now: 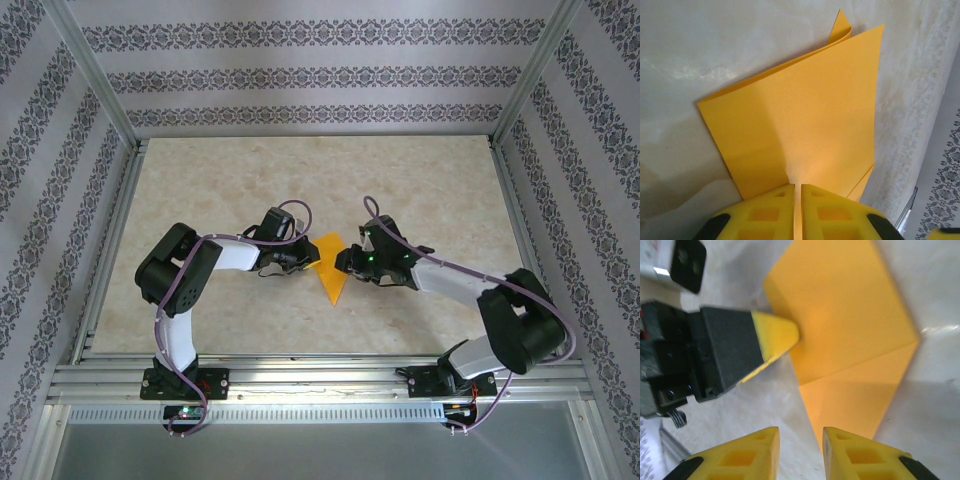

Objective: Fold a paper plane with a square sheet of paper (pick it up from the middle)
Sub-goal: Fold the wing for the fifth time at the center of the table.

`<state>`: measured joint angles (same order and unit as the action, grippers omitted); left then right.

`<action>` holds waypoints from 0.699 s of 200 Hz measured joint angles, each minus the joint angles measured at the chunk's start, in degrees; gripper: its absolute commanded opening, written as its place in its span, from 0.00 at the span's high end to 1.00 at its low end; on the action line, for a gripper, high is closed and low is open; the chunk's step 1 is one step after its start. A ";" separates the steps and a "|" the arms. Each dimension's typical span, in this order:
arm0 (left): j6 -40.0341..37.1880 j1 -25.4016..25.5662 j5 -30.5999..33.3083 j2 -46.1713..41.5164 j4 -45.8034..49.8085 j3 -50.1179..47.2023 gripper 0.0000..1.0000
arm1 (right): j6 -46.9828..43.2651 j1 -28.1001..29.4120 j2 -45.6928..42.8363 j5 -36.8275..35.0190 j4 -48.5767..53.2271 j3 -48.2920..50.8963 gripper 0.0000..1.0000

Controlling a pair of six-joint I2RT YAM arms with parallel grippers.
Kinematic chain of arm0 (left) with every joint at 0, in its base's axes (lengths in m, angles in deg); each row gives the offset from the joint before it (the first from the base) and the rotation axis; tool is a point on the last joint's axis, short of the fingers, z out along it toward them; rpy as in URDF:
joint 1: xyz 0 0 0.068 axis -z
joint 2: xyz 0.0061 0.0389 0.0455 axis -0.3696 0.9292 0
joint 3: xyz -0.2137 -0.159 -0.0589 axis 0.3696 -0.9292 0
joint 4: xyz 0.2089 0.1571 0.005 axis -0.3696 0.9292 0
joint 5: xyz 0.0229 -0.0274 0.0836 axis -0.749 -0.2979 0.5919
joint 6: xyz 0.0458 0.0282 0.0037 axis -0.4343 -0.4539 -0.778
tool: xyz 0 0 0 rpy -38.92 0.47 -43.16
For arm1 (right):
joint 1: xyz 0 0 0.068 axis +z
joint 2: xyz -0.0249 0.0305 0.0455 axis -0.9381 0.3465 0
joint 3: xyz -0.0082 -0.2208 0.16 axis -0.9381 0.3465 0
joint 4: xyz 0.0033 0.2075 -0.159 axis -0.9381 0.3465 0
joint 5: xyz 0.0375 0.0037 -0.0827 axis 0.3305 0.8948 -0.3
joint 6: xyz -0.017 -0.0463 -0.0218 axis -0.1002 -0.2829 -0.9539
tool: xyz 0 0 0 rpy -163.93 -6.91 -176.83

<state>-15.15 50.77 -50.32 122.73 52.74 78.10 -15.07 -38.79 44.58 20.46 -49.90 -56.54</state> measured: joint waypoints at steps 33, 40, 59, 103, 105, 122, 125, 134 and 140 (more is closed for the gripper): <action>-0.04 -0.20 -0.44 -0.09 -1.49 -0.83 0.90 | 1.46 -1.55 -4.13 -6.93 9.07 -2.49 0.70; -0.02 -0.20 -0.46 -0.17 -1.92 -1.11 0.90 | 2.51 -1.60 -5.09 -7.89 10.32 -2.58 0.70; -0.02 -0.20 -0.46 -0.28 -2.34 -1.42 0.90 | 5.66 -1.57 -7.82 -10.34 12.94 -2.64 0.70; -0.50 -0.20 -0.87 -0.28 -1.40 -1.11 0.90 | 8.48 -2.34 -12.68 -13.64 15.76 -2.62 0.70; -0.50 -0.20 -0.87 -0.28 -1.31 -1.07 0.90 | 8.48 -2.34 -12.74 -13.68 15.96 -2.62 0.70; -0.72 -0.20 -1.09 -0.28 -0.24 -0.63 0.90 | 8.44 -2.80 -12.87 -13.77 16.96 -2.60 0.70; -0.72 -0.20 -1.11 -0.28 -0.07 -0.59 0.90 | 8.41 -2.95 -12.87 -13.77 17.16 -2.58 0.70; -0.90 -0.20 -1.29 -0.28 0.50 -0.37 0.90 | 8.41 -3.10 -12.90 -13.77 17.57 -2.51 0.71; -0.94 -0.17 -1.31 -0.28 0.83 -0.22 0.90 | 8.39 -3.37 -12.90 -13.70 17.79 -2.43 0.71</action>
<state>-16.09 50.60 -51.63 122.44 53.58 77.89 -6.68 -42.16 31.69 6.76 -32.11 -58.97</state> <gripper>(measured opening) 0.099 0.295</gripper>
